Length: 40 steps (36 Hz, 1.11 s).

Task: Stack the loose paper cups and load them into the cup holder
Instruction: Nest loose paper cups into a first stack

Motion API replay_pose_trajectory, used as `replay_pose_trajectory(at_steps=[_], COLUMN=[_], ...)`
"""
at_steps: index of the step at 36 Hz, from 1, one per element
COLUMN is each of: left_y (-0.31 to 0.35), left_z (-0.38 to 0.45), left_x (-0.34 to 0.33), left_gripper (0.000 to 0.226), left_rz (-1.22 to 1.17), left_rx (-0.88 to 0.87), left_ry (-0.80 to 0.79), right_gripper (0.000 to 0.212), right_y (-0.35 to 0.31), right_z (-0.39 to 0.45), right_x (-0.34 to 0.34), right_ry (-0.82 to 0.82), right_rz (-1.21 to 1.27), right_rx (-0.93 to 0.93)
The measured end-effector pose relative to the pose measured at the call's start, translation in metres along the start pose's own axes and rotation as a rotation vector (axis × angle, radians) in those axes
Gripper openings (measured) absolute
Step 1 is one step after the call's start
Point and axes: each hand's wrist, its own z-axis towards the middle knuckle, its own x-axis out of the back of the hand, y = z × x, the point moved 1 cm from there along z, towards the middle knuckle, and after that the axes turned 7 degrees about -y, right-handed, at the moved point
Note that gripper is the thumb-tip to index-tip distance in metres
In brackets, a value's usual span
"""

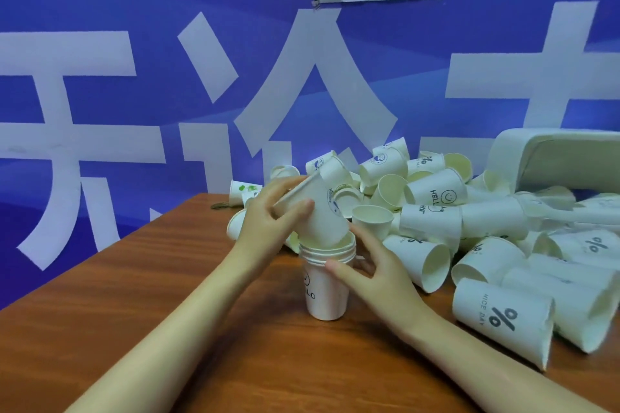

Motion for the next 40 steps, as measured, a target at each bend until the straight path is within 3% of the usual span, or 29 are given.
replay_pose_trajectory(at_steps=[3, 9, 13, 18, 22, 24, 26, 29, 33, 37, 40], left_y=[-0.005, -0.008, -0.009, -0.007, -0.009, -0.007, -0.003, 0.002, -0.001, -0.009, -0.015], left_z=[-0.004, -0.006, -0.008, -0.012, -0.011, -0.012, -0.013, -0.016, -0.018, -0.017, -0.019], left_x=[0.001, 0.01, 0.018, 0.015, 0.008, 0.007, 0.006, 0.005, -0.001, -0.003, -0.004], left_gripper=[0.03, 0.04, 0.047, 0.049, 0.042, 0.035, 0.027, 0.032, 0.035, 0.049, 0.046], left_rz=[-0.063, -0.01, -0.008, -0.032, -0.155, -0.164, -0.127, 0.011, 0.252, 0.245, 0.139], left_rx=[0.008, 0.026, 0.032, 0.006, 0.006, 0.022, 0.018, -0.067, -0.152, -0.035, 0.069], left_ry=[0.0, -0.145, -0.156, -0.186, -0.136, -0.11, -0.082, -0.043, -0.191, -0.206, -0.197], right_gripper=[0.043, 0.032, 0.027, 0.028, 0.052, 0.052, 0.044, 0.034, 0.029, 0.022, 0.024], right_y=[0.002, 0.002, 0.003, 0.003, 0.004, 0.003, 0.002, -0.001, -0.003, 0.0, -0.002], right_z=[0.001, 0.001, 0.0, 0.0, -0.002, -0.002, -0.002, -0.002, -0.003, 0.0, 0.004], right_x=[0.0, -0.002, -0.002, -0.001, 0.001, 0.002, 0.003, 0.002, -0.001, 0.001, 0.008], right_ry=[0.003, -0.011, 0.002, -0.025, -0.033, -0.04, -0.044, -0.055, -0.08, -0.051, 0.027], right_rz=[0.032, 0.038, 0.082, 0.092, 0.075, 0.084, 0.091, 0.092, 0.074, 0.048, -0.075], right_rx=[-0.002, -0.021, -0.015, 0.001, -0.002, -0.002, 0.001, 0.008, -0.006, -0.078, -0.122])
